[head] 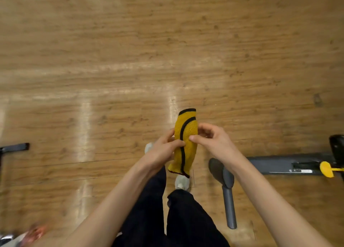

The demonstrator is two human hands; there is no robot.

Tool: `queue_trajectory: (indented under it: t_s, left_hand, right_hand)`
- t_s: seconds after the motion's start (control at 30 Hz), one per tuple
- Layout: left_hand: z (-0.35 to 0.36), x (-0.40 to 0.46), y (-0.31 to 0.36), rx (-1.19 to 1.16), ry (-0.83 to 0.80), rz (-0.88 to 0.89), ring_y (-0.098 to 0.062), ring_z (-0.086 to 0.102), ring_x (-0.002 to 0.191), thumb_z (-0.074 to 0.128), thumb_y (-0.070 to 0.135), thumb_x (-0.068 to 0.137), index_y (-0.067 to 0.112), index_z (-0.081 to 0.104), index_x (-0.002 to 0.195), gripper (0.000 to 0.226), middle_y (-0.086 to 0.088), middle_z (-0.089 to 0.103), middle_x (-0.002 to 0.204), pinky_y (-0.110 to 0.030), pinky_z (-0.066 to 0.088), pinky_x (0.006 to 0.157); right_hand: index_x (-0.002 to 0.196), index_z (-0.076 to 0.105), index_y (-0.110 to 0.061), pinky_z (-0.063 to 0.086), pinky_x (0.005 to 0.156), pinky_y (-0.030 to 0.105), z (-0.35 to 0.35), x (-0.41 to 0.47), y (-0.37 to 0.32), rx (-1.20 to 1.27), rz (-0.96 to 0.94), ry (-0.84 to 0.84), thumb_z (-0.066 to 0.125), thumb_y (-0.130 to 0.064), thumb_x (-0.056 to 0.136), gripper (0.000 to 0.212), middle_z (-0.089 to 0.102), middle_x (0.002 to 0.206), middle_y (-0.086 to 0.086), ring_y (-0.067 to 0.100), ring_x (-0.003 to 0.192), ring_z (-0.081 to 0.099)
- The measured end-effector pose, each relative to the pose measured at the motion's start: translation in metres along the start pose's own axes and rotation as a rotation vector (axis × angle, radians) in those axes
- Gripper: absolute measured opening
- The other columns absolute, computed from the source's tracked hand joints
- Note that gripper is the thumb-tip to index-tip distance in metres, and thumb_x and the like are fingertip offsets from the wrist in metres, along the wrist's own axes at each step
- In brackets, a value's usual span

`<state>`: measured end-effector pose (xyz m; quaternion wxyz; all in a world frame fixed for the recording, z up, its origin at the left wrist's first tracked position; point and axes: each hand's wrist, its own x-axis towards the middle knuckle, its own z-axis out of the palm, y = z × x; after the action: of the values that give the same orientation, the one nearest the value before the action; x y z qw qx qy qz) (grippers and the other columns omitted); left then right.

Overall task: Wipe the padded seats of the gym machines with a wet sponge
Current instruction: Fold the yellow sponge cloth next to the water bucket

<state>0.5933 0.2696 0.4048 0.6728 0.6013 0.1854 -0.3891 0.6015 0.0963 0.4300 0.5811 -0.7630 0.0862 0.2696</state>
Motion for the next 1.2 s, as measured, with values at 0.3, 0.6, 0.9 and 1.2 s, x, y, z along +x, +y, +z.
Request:
queue_trajectory:
  t_s: [0.3, 0.6, 0.9, 1.2]
  left_hand:
    - [-0.101, 0.087, 0.091, 0.15, 0.039, -0.051, -0.02, 0.065, 0.086, 0.058, 0.037, 0.095, 0.016, 0.07, 0.082, 0.027, 0.001, 0.072, 0.084, -0.029, 0.049, 0.081]
    - [-0.165, 0.158, 0.204, -0.125, -0.184, -0.128, -0.032, 0.063, 0.115, 0.055, 0.026, 0.098, 0.01, 0.063, 0.124, 0.032, -0.015, 0.069, 0.121, -0.052, 0.047, 0.102]
    - [-0.189, 0.253, 0.321, 0.17, -0.103, -0.044, -0.013, 0.072, 0.096, 0.054, 0.049, 0.096, 0.032, 0.061, 0.123, 0.033, 0.002, 0.073, 0.112, -0.031, 0.06, 0.077]
    - [-0.217, 0.362, 0.458, -0.345, -0.081, -0.194, -0.025, 0.07, 0.102, 0.065, 0.039, 0.084, 0.01, 0.063, 0.12, 0.046, -0.015, 0.069, 0.114, -0.03, 0.061, 0.078]
  right_hand:
    - [0.084, 0.074, -0.023, 0.045, 0.077, 0.018, 0.024, 0.135, -0.072, -0.057, -0.167, 0.094, 0.051, 0.013, 0.087, 0.043, 0.056, 0.11, -0.002, 0.0, 0.095, 0.054]
    - [0.11, 0.064, -0.024, 0.046, 0.098, 0.021, 0.018, 0.234, -0.145, 0.117, 0.048, 0.183, 0.057, -0.02, 0.094, 0.018, 0.061, 0.115, -0.004, 0.005, 0.11, 0.058]
    - [0.114, 0.061, -0.022, 0.057, 0.061, 0.022, -0.024, 0.373, -0.199, 0.311, 0.194, 0.209, 0.064, -0.012, 0.092, 0.024, 0.072, 0.103, -0.005, 0.003, 0.082, 0.071]
    - [0.086, 0.072, -0.017, 0.047, 0.082, 0.011, -0.099, 0.524, -0.284, 0.13, 0.05, 0.125, 0.043, 0.012, 0.087, 0.041, 0.069, 0.096, -0.015, -0.005, 0.094, 0.061]
